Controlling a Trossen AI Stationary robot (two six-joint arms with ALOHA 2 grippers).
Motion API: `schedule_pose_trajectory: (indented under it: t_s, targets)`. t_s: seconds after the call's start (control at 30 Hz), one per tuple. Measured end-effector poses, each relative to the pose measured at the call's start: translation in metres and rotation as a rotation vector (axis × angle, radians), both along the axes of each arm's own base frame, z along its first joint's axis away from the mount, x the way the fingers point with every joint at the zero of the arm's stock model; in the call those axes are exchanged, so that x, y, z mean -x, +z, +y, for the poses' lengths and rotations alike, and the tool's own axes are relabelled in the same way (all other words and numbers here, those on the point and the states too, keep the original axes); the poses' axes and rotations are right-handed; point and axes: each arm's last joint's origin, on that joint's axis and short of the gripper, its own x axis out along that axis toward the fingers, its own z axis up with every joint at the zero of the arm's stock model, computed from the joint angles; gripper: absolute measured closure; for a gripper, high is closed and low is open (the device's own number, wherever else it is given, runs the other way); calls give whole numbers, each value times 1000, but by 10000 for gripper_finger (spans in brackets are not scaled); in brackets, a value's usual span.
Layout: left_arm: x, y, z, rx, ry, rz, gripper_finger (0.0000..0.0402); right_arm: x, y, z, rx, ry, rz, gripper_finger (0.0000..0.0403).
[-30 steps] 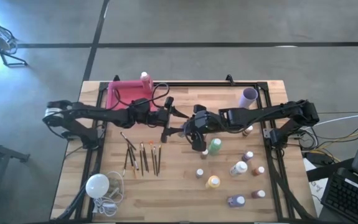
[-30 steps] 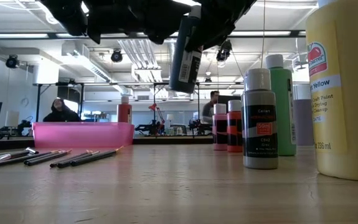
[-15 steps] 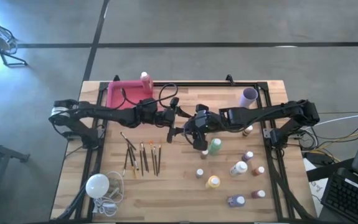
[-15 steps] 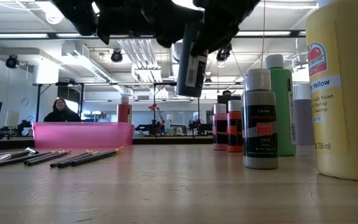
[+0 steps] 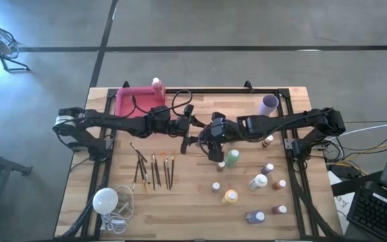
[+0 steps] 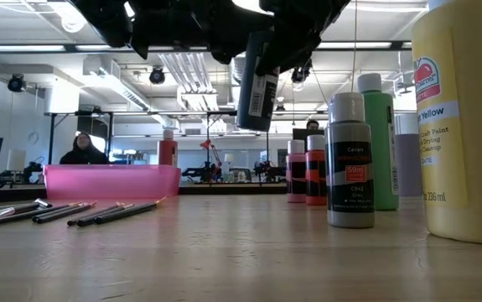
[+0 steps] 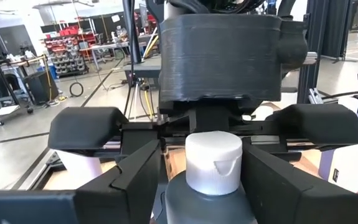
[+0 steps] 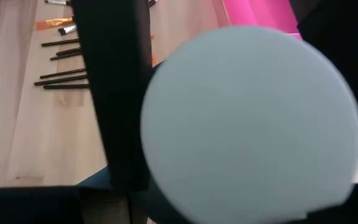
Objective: Pick & Place Paint Supplies
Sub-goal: Put the large black paint bottle into the pink bin
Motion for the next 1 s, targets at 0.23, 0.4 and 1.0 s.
schedule_pose_trajectory:
  t_s: [0.23,0.4,1.0]
  targets:
    - [-1,1,-2,8,-20,-1,227,-3,1,0,0,4,-26,223]
    - [-1,0,-2,12,-17,10,256,-2,0,0,2,2,-16,223]
    - [-1,-1,-2,14,-13,15,269,-1,-1,0,-4,-8,-3,195]
